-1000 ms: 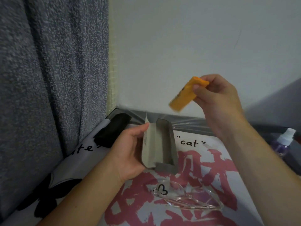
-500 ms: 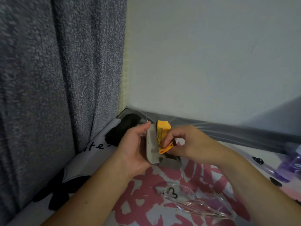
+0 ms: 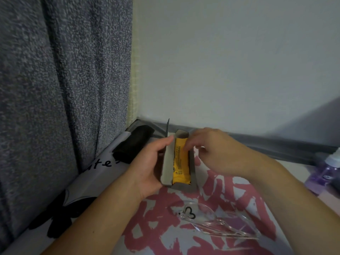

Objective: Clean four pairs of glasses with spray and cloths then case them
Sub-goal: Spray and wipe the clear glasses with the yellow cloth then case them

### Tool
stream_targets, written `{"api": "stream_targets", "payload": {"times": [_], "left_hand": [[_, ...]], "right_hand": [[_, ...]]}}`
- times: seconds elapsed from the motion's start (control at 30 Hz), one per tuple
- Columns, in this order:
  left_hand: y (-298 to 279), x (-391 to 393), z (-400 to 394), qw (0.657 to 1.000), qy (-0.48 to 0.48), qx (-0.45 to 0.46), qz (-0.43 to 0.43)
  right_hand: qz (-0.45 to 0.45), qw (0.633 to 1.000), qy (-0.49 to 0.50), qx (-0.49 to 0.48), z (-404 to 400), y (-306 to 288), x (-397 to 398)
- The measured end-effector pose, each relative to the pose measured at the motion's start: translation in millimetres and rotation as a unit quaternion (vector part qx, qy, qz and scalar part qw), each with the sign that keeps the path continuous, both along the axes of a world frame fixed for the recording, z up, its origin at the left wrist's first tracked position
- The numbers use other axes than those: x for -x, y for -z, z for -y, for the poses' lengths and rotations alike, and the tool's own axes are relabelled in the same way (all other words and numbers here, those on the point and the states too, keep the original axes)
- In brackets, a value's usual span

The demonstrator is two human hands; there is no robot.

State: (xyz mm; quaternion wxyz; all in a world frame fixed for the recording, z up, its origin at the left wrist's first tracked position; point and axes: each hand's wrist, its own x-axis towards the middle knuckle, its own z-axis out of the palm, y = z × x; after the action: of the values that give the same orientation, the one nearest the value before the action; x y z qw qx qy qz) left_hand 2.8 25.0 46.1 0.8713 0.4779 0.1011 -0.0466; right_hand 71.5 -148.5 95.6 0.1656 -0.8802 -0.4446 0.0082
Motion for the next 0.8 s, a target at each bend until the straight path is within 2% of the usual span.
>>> {"api": "stream_targets", "payload": {"times": [0.17,0.27,0.37,0.47,0.57,0.63,0.73,0.8], "left_hand": [[4,0,-1,0.999,0.024,-0.033,-0.021],[6,0,2,0.997,0.042,-0.052,-0.033],[6,0,2,0.997,0.048,-0.044,-0.027],[6,-2,-1,0.998,0.043,-0.029,-0.030],[8,-3,-3,0.998,0.040,-0.032,-0.036],[9,-3,-2,0.997,0.037,-0.052,-0.038],[8,-3,-2,0.993,0.040,-0.099,-0.039],[6,-2,-4,0.989,0.051,-0.133,-0.049]], "right_hand": [[0.118,0.984,0.017,0.130,-5,24,-9],[0.140,0.981,0.036,0.128,-3,23,-6],[0.180,0.980,0.053,0.071,-2,17,-9],[0.099,0.995,0.023,-0.006,-3,11,-9],[-0.010,0.999,-0.025,0.040,-11,17,-4],[-0.003,0.996,-0.020,0.086,-14,25,-4],[0.060,0.989,0.028,0.133,-9,28,-8],[0.086,0.988,0.049,0.119,-7,25,-10]]}}
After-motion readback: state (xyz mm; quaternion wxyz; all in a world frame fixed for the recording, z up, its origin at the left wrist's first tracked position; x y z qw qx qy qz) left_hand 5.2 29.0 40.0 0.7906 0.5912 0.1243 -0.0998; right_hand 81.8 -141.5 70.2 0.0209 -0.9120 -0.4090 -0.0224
